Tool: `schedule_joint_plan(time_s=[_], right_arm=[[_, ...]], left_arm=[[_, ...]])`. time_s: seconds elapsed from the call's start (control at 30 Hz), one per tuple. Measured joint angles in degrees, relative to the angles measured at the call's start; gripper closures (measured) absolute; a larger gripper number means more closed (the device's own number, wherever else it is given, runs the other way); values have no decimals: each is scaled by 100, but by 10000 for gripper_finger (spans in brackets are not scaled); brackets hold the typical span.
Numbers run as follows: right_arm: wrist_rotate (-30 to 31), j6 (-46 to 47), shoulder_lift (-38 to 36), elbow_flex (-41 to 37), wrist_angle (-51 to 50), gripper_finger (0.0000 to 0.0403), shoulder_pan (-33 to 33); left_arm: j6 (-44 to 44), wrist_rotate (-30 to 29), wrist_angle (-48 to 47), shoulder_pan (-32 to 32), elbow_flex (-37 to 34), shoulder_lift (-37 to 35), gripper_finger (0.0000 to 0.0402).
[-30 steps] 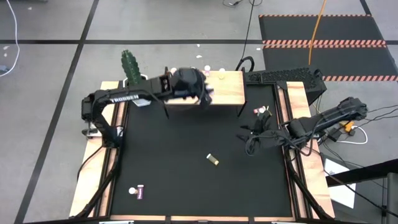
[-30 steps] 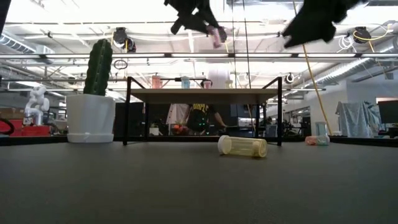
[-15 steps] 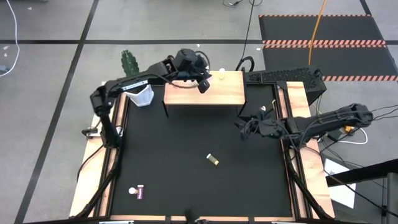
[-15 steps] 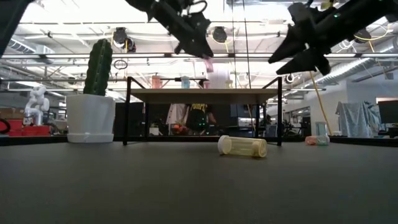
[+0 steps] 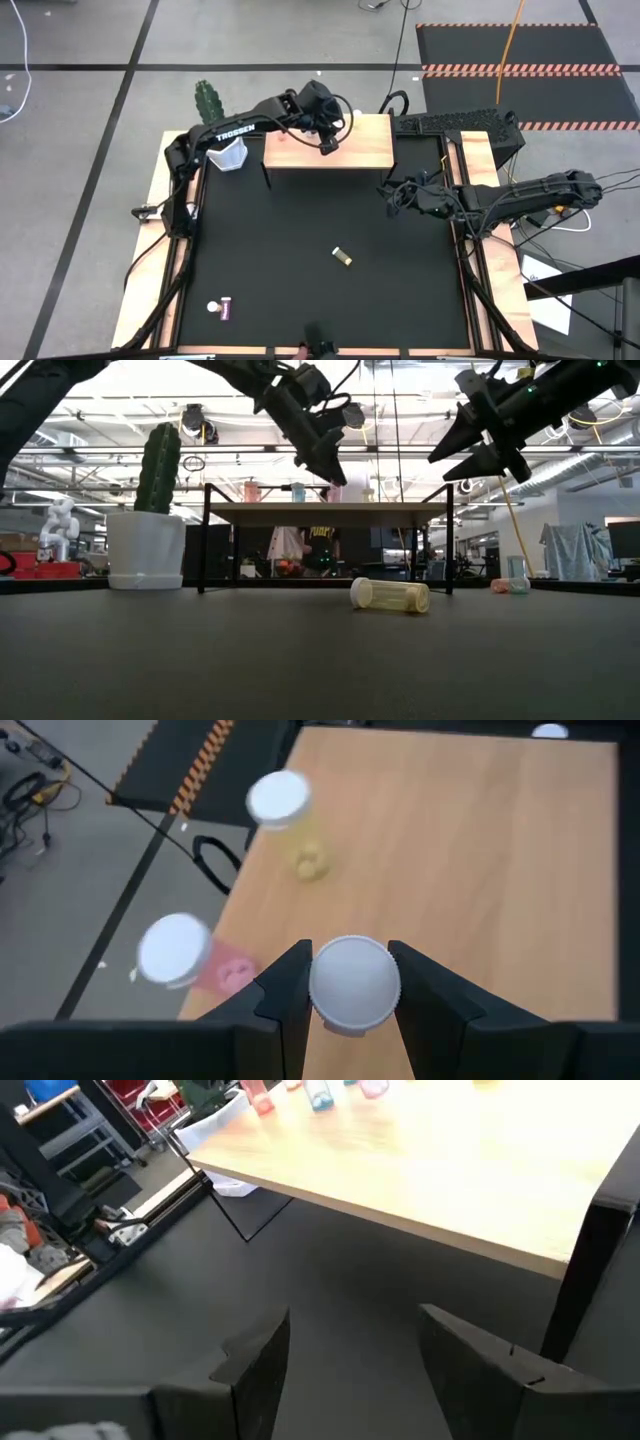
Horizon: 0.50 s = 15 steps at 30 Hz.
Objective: Pick and place medicine bottles onto shelf by color
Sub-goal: Put the right pink pill bottle aligned with the other pink pill bottle on the shelf
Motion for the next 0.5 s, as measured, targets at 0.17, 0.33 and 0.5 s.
schedule_joint_plan(time_s=[0.17,0.33,0.5], right_arm=[[9,53,0,0,1,190,0],[15,54,0,0,1,190,0],[20,53,0,0,1,190,-20]], left_arm=[[-50,-1,-42,143,-32,12,277],[-151,26,-25,208,-32,8,277],[-301,362,-27,201,-32,8,277]])
